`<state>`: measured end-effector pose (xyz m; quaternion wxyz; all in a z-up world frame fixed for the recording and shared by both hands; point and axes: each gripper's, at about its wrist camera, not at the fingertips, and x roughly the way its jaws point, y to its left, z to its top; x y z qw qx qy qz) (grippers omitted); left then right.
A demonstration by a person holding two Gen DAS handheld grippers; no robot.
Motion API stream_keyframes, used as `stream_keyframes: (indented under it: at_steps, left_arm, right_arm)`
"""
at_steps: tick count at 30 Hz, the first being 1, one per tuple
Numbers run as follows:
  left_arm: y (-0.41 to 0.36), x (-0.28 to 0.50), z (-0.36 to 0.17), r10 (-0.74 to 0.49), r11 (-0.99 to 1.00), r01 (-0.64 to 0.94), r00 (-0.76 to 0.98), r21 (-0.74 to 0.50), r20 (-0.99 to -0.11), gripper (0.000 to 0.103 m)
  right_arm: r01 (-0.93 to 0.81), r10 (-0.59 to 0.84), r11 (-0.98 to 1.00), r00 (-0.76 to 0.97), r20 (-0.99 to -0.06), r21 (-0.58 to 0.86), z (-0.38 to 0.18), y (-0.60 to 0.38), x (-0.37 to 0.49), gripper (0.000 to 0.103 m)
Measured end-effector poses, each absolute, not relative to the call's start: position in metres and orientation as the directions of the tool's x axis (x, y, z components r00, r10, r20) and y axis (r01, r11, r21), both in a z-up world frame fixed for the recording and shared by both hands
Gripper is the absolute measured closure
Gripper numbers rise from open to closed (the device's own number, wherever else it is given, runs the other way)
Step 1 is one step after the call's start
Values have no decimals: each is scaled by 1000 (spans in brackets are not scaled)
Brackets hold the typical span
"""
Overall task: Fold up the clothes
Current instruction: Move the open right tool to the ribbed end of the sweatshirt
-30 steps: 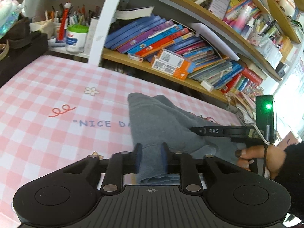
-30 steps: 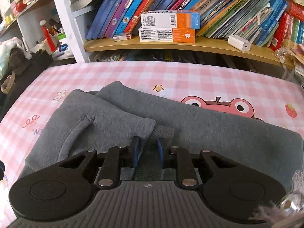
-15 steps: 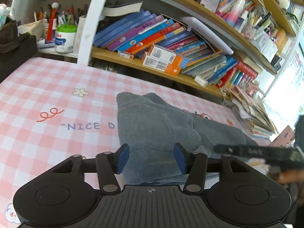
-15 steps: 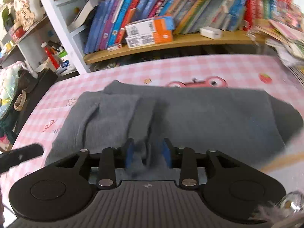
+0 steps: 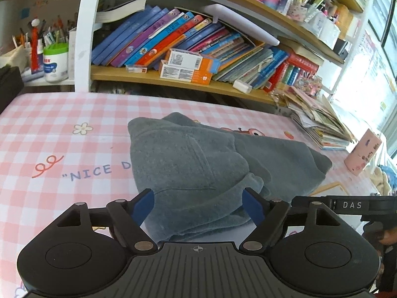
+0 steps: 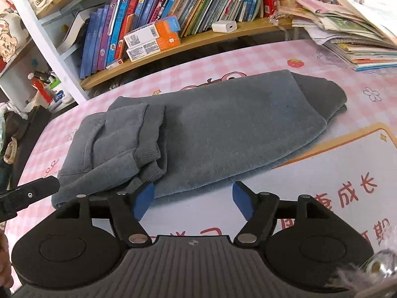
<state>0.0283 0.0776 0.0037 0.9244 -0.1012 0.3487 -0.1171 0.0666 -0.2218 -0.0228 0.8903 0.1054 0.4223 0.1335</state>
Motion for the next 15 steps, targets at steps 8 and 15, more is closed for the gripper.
stream_keyframes:
  at_steps: [8, 15]
  left_arm:
    - [83, 21, 4, -259, 965, 168, 737, -203, -624, 20]
    - [79, 18, 0, -280, 960, 203, 727, -193, -627, 18]
  right_arm:
    - [-135, 281, 958, 609, -742, 252, -23, -207, 52, 21]
    - [-112, 253, 966, 602, -757, 234, -25, -206, 42, 20]
